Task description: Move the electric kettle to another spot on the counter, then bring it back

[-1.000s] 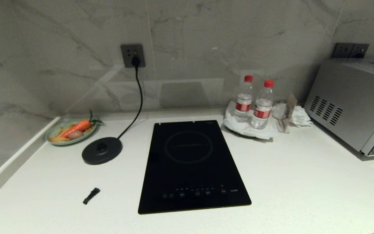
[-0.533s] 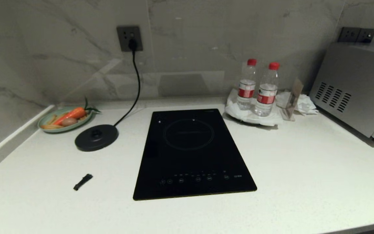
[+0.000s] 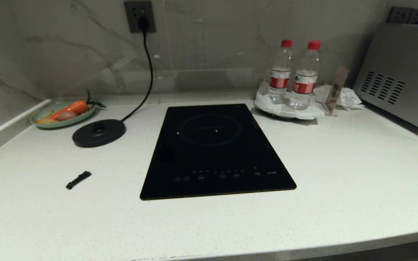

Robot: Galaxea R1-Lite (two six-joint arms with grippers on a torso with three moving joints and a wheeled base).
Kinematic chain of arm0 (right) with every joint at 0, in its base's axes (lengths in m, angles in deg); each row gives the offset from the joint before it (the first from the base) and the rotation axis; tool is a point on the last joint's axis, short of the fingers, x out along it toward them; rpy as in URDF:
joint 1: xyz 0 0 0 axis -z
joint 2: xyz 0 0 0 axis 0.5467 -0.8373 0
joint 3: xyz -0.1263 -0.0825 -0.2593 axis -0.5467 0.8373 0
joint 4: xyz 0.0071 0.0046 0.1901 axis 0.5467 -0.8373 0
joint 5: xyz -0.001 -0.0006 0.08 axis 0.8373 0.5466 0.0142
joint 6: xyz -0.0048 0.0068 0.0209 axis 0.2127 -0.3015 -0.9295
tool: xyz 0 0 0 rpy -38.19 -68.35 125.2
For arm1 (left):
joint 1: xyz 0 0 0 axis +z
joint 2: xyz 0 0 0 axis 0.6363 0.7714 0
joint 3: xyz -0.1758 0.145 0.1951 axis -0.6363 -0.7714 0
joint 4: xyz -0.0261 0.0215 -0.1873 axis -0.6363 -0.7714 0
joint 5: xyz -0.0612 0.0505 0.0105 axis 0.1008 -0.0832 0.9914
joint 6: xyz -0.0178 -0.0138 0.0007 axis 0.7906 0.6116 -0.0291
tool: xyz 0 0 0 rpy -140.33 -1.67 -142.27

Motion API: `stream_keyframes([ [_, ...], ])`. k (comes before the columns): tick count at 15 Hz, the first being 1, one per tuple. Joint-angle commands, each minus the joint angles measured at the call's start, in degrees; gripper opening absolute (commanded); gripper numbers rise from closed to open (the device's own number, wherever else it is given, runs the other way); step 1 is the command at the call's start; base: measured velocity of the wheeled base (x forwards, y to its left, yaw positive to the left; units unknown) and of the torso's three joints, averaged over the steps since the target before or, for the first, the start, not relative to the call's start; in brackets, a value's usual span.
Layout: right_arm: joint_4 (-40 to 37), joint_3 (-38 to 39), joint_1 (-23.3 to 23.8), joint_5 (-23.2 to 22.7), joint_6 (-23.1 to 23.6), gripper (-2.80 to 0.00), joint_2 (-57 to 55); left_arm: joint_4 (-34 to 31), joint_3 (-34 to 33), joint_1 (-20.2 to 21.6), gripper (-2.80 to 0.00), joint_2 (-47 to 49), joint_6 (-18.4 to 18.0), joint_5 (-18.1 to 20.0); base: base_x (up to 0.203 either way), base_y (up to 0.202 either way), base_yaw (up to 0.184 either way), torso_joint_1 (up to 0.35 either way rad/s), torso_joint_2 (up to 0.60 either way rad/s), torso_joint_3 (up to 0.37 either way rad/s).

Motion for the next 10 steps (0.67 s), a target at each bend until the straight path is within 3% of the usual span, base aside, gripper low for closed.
stream_keyframes([
  [1,0.01,0.0,0.0,-0.02,0.08,-2.8,0.0,0.02,0.0,0.0,-2.8,0.09,-0.02,-0.07,0.0,0.0,0.0,-0.036,0.42,0.364],
  [4,0.01,0.0,0.0,-0.02,0.08,-2.8,0.0,0.02,0.0,0.0,-2.8,0.09,0.07,-0.16,0.0,0.0,0.0,-0.025,0.15,0.136],
  [10,0.01,0.0,0.0,-0.02,0.25,-2.8,0.0,0.02,0.0,0.0,-2.8,0.09,0.42,-0.16,0.0,0.0,0.0,-0.001,0.01,0.007],
])
